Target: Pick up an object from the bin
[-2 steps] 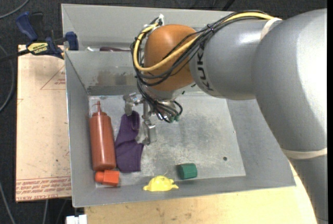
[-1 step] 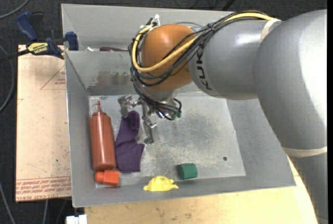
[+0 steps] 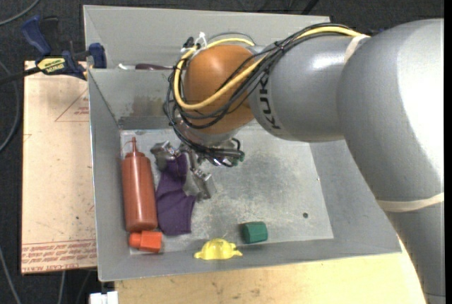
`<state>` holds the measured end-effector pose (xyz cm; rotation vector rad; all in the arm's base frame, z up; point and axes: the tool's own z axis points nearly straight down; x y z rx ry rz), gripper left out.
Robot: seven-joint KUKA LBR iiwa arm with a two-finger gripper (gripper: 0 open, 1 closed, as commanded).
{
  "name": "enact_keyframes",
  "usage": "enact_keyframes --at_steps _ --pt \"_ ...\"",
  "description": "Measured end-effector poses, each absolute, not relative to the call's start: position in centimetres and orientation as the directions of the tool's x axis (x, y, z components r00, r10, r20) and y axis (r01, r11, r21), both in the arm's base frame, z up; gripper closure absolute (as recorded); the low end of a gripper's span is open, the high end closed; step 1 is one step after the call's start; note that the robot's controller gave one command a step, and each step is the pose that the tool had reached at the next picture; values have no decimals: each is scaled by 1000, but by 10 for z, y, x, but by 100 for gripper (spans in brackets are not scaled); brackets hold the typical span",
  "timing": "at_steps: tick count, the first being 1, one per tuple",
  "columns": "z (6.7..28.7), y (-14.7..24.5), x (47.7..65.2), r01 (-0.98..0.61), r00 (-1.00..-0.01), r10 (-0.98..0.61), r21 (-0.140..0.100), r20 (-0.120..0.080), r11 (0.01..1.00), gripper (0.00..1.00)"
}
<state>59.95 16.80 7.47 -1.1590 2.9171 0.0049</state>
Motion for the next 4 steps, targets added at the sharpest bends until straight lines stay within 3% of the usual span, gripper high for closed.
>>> enact_keyframes --at_steps 1,3,4 --pt "70 166 604 -779 -627 -779 -1 -8 627 100" --pt "75 165 602 -781 -625 -781 3 -3 625 100" --pt "96 164 601 -781 -625 -781 6 1 625 100"
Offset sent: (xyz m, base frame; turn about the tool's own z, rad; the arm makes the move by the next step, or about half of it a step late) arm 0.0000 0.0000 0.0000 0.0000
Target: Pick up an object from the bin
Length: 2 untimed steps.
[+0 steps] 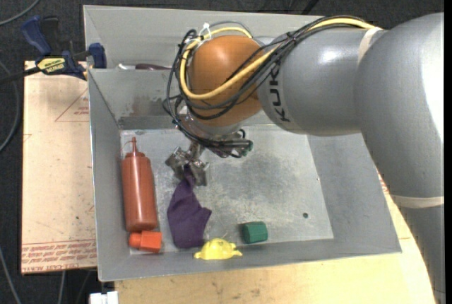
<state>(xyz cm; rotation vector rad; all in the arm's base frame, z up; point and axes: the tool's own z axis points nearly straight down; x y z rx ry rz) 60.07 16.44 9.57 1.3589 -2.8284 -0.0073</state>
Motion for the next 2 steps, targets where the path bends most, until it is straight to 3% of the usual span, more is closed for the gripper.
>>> enact_keyframes --at_steps 2 --pt "124 165 604 -780 -626 -780 -2 -10 626 100"
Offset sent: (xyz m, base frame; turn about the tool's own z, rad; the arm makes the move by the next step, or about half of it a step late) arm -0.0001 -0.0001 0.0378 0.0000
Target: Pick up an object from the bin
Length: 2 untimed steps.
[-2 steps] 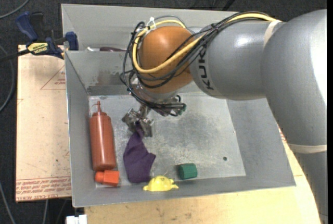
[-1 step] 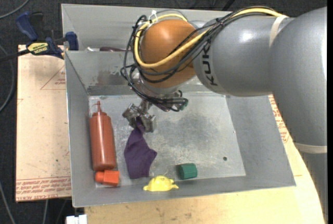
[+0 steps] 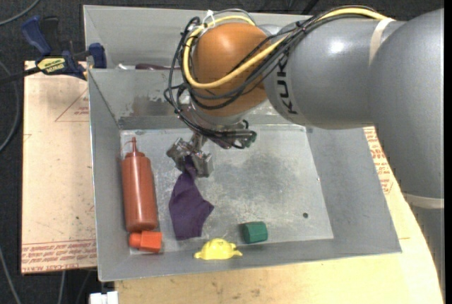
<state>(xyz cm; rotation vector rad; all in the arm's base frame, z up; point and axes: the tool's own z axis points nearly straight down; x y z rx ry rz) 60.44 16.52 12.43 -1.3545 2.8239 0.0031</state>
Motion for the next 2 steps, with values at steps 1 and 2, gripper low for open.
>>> enact_keyframes --at_steps 1,2 --pt "128 165 603 -780 -626 -780 -1 -8 626 100" --pt "132 165 603 -779 -626 -779 0 -7 626 100"
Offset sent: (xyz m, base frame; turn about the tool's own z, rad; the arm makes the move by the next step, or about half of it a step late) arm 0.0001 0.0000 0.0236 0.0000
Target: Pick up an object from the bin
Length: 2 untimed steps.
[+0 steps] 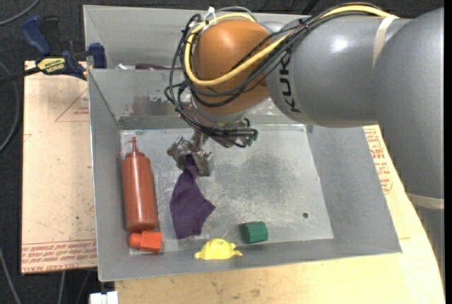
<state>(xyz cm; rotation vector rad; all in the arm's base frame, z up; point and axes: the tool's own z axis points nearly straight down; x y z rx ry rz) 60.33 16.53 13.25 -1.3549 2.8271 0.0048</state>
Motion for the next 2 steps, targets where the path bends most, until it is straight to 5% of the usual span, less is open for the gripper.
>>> enact_keyframes --at_steps 2 --pt "141 166 604 -779 -627 -779 -2 -10 627 100"
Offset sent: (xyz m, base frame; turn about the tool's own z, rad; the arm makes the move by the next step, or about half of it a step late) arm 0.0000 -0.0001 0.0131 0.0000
